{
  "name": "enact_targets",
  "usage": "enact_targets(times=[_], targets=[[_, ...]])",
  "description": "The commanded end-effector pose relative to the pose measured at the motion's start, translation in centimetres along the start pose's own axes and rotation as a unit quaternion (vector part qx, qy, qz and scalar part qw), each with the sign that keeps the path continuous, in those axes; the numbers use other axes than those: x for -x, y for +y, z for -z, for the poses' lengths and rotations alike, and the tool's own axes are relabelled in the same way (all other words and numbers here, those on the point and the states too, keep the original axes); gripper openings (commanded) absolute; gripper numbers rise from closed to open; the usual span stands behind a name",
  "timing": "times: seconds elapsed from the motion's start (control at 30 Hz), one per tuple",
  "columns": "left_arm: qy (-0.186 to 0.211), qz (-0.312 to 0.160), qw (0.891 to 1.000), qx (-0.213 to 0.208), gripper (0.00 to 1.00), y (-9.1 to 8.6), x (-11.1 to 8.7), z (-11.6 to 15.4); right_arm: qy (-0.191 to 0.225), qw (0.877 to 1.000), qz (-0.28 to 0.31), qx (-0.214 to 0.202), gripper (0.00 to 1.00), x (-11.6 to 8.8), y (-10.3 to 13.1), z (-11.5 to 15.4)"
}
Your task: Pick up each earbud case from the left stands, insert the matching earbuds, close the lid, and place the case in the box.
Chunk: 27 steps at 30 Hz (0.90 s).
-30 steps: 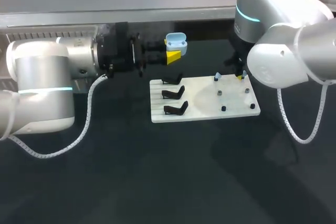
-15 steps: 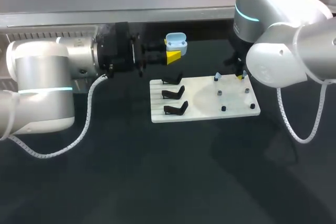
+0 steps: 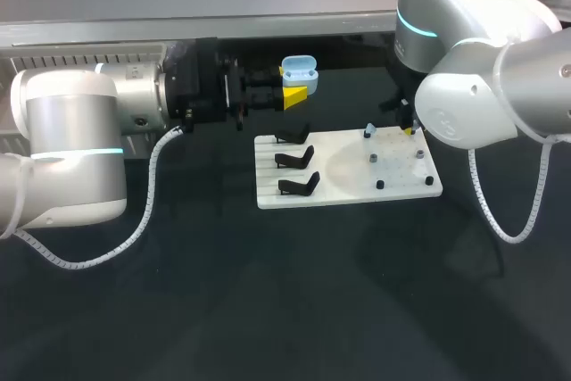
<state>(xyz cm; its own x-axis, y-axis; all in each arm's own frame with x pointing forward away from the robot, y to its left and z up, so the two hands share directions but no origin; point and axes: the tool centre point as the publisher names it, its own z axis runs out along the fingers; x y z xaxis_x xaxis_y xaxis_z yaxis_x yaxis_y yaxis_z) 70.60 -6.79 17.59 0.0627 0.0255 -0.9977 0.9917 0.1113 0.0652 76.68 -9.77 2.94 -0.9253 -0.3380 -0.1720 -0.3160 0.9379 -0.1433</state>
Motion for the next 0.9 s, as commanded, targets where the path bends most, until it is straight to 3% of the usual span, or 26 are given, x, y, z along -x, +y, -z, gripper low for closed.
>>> enact_targets(times=[0.03, 0.17, 0.37, 0.57, 0.9], targets=[[-0.002, -0.002, 1.0, 0.005, 0.0, -0.2, 0.0, 0.0, 0.005, 1.0, -0.001, 0.0, 0.17, 0.4, 0.1, -0.1], [-0.002, -0.002, 1.0, 0.005, 0.0, -0.2, 0.0, 0.0, 0.005, 1.0, -0.003, -0.001, 0.0, 0.4, 0.0, -0.1], [-0.002, -0.002, 1.0, 0.005, 0.0, -0.2, 0.0, 0.0, 0.001, 1.0, -0.005, -0.008, 0.0, 0.0, -0.1, 1.6], [-0.002, -0.002, 1.0, 0.005, 0.0, -0.2, 0.0, 0.0, -0.002, 1.0, -0.004, -0.012, 0.0, -0.8, 0.2, 6.4], [-0.002, -0.002, 1.0, 0.005, 0.0, -0.2, 0.0, 0.0, -0.005, 1.0, 0.006, -0.006, 0.0, -2.8, 2.9, 15.0]])
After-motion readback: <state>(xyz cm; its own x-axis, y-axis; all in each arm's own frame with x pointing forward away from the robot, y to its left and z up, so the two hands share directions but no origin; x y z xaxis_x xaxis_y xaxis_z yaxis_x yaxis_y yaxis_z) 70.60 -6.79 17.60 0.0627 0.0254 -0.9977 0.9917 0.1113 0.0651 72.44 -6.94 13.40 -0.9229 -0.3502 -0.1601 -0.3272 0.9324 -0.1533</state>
